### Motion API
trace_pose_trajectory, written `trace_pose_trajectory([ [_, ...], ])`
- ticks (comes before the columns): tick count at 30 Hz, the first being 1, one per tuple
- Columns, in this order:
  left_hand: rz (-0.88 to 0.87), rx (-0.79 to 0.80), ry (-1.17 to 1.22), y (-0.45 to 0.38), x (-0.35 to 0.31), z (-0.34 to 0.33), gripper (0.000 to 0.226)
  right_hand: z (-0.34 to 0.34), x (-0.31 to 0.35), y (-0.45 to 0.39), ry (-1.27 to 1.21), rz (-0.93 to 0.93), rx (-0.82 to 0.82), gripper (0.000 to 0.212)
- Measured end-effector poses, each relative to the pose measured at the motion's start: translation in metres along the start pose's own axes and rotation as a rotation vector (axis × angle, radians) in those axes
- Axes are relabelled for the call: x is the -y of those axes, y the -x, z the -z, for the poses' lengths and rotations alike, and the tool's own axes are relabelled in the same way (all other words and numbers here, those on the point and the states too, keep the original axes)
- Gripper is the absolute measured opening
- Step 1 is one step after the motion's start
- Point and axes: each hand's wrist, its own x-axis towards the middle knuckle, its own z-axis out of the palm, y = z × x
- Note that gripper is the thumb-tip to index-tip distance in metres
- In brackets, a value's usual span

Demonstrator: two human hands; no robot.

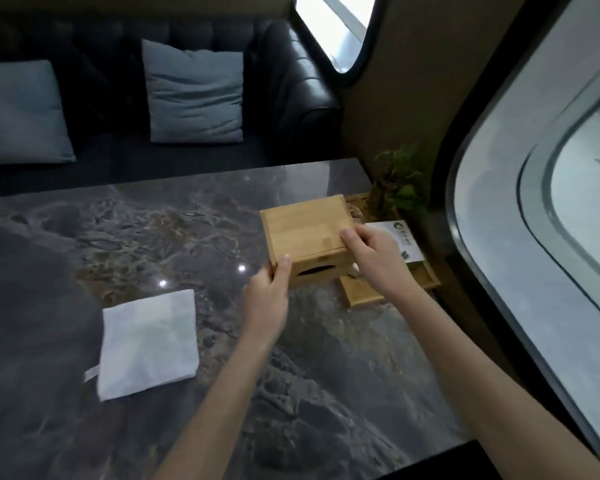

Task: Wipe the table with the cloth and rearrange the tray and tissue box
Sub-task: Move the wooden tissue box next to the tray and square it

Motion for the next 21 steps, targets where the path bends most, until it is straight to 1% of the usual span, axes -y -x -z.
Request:
trace_pose_trajectory([
  [2,0.006,0.049,0.0,0.011,0.002,-0.018,0.039,0.017,-0.015,0.013,0.004,-0.04,-0.018,0.036],
  [4,0.02,0.094,-0.013,0.021,0.006,-0.036,0.038,0.033,-0.029,0.026,-0.022,-0.07,-0.037,0.034],
  [8,0.025,0.178,-0.06,0.038,0.016,-0.067,0.026,0.056,-0.06,0.054,-0.049,-0.127,-0.079,0.035],
  [11,0.033,0.228,-0.075,0.049,0.023,-0.086,0.036,0.067,-0.083,0.073,-0.064,-0.176,-0.109,0.034],
  [13,0.039,0.264,-0.098,0.054,0.028,-0.098,0.04,0.072,-0.097,0.085,-0.079,-0.208,-0.132,0.027],
  [16,0.08,0.299,-0.097,0.06,0.035,-0.117,0.039,0.075,-0.117,0.102,-0.105,-0.258,-0.165,0.034],
  [21,0.179,0.335,-0.074,0.056,0.045,-0.144,0.038,0.074,-0.143,0.129,-0.116,-0.328,-0.192,0.036],
])
